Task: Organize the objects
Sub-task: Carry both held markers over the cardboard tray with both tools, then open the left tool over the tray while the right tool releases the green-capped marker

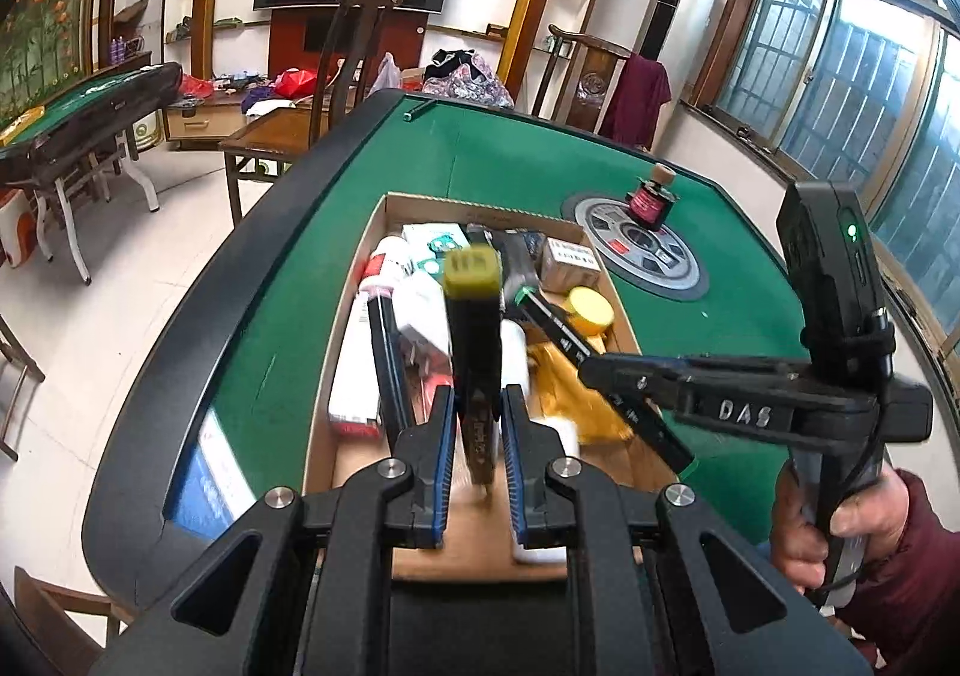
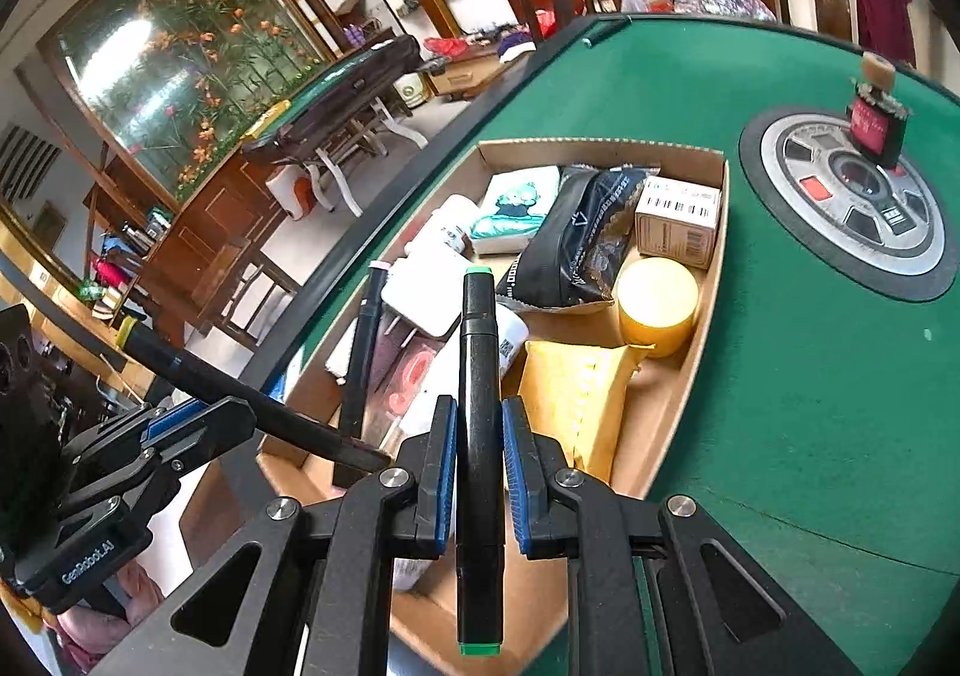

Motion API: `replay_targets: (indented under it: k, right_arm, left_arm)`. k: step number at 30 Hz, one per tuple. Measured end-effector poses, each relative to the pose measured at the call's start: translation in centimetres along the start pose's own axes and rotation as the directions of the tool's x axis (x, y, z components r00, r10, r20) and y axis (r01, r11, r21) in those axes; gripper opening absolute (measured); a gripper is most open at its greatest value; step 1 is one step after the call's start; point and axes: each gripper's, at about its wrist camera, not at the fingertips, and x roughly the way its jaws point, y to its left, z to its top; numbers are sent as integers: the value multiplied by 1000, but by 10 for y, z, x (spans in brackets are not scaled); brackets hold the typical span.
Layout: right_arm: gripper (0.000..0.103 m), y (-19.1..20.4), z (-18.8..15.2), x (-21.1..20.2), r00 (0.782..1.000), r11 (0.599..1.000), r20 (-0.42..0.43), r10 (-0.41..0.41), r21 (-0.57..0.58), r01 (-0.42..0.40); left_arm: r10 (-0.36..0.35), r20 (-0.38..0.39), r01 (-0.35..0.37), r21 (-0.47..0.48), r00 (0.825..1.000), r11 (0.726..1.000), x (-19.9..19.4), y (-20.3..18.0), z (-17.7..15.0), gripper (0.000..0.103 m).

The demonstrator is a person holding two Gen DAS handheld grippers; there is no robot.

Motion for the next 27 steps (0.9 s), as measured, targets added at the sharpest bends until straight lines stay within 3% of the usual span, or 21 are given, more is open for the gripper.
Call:
replay_targets:
  k: [13, 19, 21, 23, 27]
  right_arm:
    - [17, 3, 26, 36, 996, 996, -22, -92, 4, 92]
    - [17, 1, 34, 44, 992, 992, -22, -124, 2, 124]
    - [17, 2, 35, 45, 991, 991, -19, -132, -5, 132]
    - [17, 3, 36, 45, 990, 990, -14, -142, -13, 142]
    - [17, 5, 37, 45, 986, 986, -5, -164, -31, 164]
  left_arm:
    - [42, -54, -43, -20, 998, 999, 65, 9, 20, 12]
    - [97, -30, -97, -7, 995, 995, 67, 6, 18, 13]
    - [126, -11, -126, -8, 992, 992, 62, 6, 19, 25]
    - [134, 18, -134, -17, 991, 991, 53, 7, 19, 51]
    - [180, 69, -179, -20, 981, 984, 38, 4, 19, 68]
